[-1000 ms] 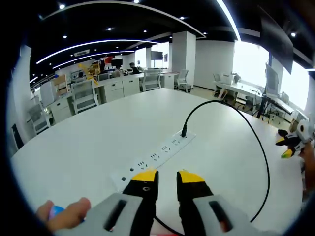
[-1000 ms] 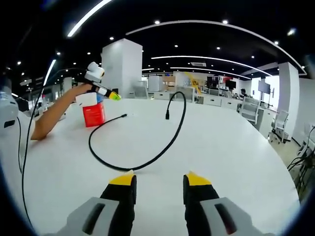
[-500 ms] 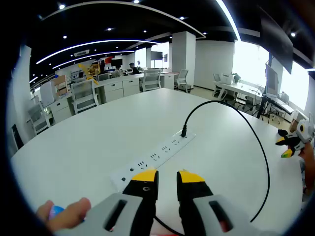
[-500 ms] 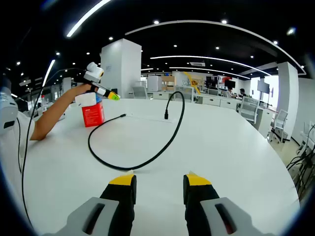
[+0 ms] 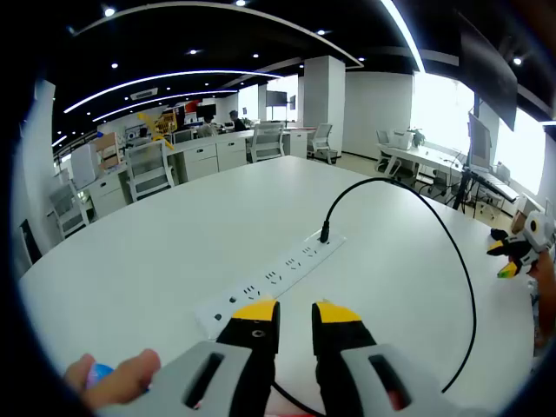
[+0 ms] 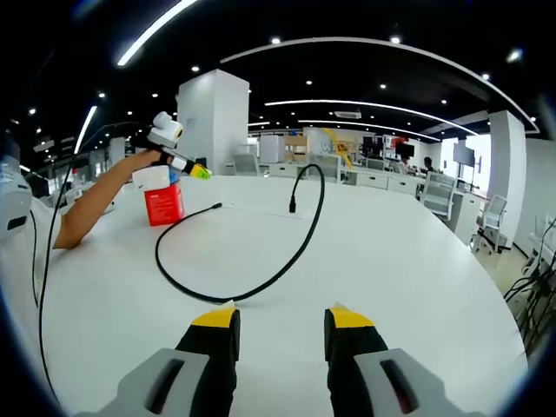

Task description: Find the data cable on the table. Grasp the USB connector end of the cable and insert it into the USB port on the table

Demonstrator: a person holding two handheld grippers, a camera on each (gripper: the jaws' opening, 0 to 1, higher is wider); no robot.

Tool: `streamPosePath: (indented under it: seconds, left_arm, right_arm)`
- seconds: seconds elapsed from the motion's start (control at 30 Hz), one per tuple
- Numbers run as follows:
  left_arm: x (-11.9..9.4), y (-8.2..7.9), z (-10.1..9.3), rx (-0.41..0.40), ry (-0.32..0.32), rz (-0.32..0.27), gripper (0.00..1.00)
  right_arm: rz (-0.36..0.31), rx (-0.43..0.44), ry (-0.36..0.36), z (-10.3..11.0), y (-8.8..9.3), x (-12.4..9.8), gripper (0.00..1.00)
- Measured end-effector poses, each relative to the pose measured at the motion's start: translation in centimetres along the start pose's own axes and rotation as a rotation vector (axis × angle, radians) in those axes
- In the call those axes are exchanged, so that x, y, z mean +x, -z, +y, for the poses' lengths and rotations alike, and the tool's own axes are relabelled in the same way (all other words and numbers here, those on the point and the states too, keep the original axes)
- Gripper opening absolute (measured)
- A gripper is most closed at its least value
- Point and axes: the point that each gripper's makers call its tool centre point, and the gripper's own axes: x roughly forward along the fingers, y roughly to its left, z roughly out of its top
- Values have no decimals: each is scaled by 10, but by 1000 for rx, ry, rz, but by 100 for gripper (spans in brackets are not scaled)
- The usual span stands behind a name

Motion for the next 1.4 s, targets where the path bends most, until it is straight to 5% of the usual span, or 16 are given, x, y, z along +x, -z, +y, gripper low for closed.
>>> streamPosePath:
  seconds: [1.4]
  left_arm:
    - [-2, 1, 0, 1, -1, 2, 16]
  right_arm:
    - [-7, 5, 10, 3, 1, -6, 42]
